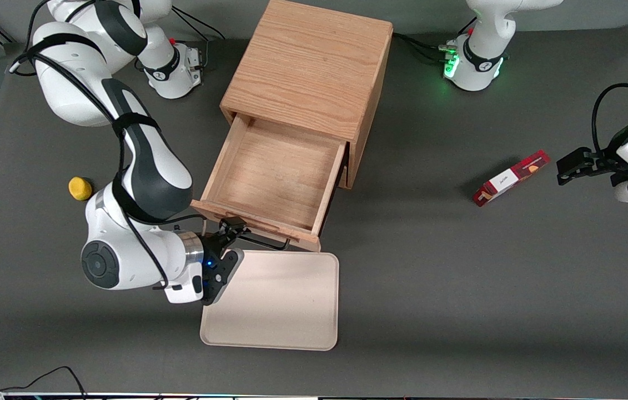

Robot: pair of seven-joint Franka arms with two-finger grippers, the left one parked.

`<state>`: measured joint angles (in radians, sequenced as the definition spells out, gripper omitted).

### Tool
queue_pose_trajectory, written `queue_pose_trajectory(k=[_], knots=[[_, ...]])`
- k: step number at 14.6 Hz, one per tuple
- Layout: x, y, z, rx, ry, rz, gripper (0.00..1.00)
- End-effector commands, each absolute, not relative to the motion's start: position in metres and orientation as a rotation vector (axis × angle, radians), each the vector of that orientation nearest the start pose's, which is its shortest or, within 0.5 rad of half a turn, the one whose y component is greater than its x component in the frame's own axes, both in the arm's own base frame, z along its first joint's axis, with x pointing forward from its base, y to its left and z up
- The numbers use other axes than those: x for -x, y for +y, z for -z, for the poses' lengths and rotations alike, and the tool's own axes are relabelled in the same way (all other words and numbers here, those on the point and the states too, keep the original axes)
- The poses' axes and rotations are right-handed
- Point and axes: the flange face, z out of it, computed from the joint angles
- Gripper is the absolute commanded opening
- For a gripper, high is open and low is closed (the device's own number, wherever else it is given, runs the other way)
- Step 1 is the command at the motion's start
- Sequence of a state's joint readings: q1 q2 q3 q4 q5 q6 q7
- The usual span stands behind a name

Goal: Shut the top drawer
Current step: 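Push the drawer front with the right gripper into the cabinet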

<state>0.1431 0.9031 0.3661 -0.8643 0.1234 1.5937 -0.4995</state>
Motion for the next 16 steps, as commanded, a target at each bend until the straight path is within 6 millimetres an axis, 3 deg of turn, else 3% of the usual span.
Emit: queue_pose_trajectory(k=[1,3,10,16], knots=[[-0.701,0.288,-0.38,2.451,-1.12,-0.165,1.0],[-0.697,0.299,-0.38,2.46,-1.098,-0.18,1.0],[-0.688,0.308,-0.365,2.464,-1.095,-0.225,1.0],[-0.67,0.318,-0.37,2.484,-1.082,-0.257,1.0]])
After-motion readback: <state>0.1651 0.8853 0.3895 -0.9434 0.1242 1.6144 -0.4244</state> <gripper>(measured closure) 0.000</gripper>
